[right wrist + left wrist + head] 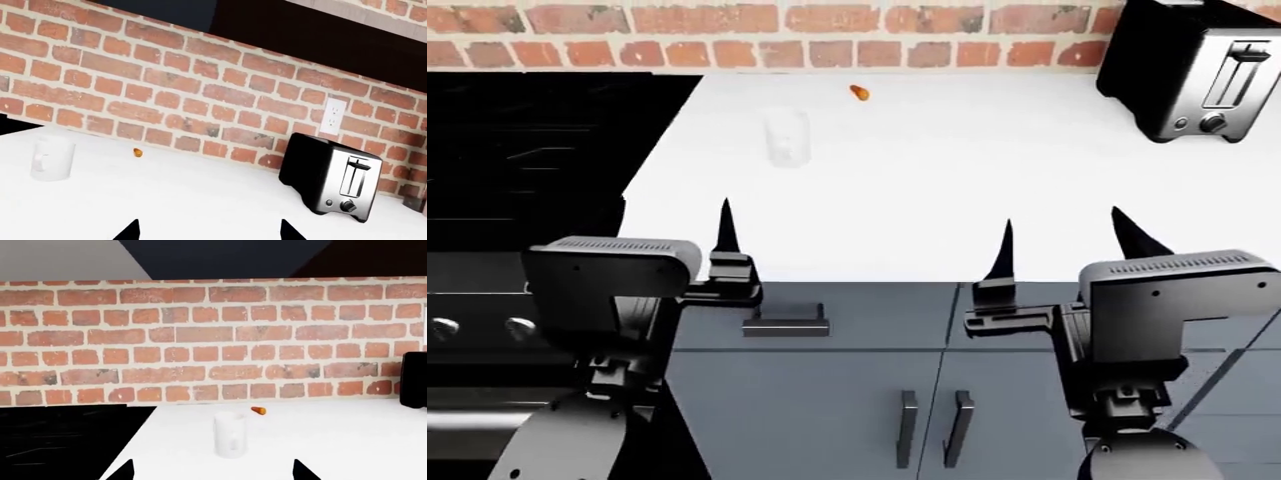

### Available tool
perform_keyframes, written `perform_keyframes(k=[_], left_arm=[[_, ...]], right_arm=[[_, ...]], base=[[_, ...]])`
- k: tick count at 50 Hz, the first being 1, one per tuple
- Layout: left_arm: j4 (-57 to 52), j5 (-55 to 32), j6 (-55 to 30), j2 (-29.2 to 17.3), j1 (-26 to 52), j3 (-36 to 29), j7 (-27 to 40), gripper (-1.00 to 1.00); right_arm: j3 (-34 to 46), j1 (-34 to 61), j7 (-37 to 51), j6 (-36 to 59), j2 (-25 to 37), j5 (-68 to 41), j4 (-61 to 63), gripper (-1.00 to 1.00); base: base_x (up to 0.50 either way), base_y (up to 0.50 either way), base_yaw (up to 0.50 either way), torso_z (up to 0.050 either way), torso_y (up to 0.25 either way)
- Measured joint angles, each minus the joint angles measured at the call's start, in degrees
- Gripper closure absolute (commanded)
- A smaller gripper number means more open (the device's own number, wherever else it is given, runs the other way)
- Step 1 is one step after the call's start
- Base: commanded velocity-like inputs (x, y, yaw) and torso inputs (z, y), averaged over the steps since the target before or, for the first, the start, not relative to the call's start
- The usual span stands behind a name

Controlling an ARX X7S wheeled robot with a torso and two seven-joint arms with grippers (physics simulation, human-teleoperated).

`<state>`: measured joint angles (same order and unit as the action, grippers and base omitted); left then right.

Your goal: A wet mug is on the counter and needs to be dried. Pick it up and place it upside down in the open cabinet.

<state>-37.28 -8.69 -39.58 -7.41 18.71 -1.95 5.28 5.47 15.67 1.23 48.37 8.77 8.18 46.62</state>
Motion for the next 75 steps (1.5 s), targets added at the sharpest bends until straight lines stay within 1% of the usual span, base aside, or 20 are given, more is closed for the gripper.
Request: perform_keyframes(k=[10,22,28,39,46,63,75], left_arm=[[0.3,-0.3,0.5,-0.7,-0.1,-0.1,0.5,-1.0],[0.6,-0.6,0.7,-1.7,0.3,-0.1,0.9,-1.0],[0.2,-1.4,-1.5,-2.3,2.6,0.3,0.8,-1.0],[-0.9,-3.9,-7.7,-2.9,10.0,1.8,1.0,-1.0],[-0.3,-4.5,-9.2,-3.6,12.7,1.8,0.8,-1.0],[0.1,-5.2,-10.3,-4.7,14.8,1.0,0.8,-1.0],[0.1,-5.7,-10.4,-5.2,15.1,0.8,1.0,-1.0]], right_arm=[[0.3,-0.3,0.6,-0.6,0.1,-0.4,-0.4,-1.0],[1.0,0.6,0.8,0.6,0.4,-0.8,0.5,-1.0],[1.1,3.9,-0.3,5.2,0.7,-1.2,2.8,-1.0],[1.6,15.5,-3.5,19.0,1.8,-2.2,7.6,-1.0],[1.7,20.4,-4.7,24.2,2.3,-2.5,9.2,-1.0],[1.5,25.0,-5.6,28.8,2.9,-2.7,10.3,-1.0],[2.1,26.3,-5.5,29.8,3.1,-2.6,10.6,-1.0]], base=[[0.01,0.41,0.0,0.0,0.0],[0.31,0.3,0.0,0.0,0.0],[0.28,0.1,0.0,0.0,0.0],[0.28,0.1,0.0,0.0,0.0],[0.28,0.04,0.0,0.0,0.0],[0.24,0.0,0.0,0.0,0.0],[0.23,0.38,0.0,0.0,0.001]])
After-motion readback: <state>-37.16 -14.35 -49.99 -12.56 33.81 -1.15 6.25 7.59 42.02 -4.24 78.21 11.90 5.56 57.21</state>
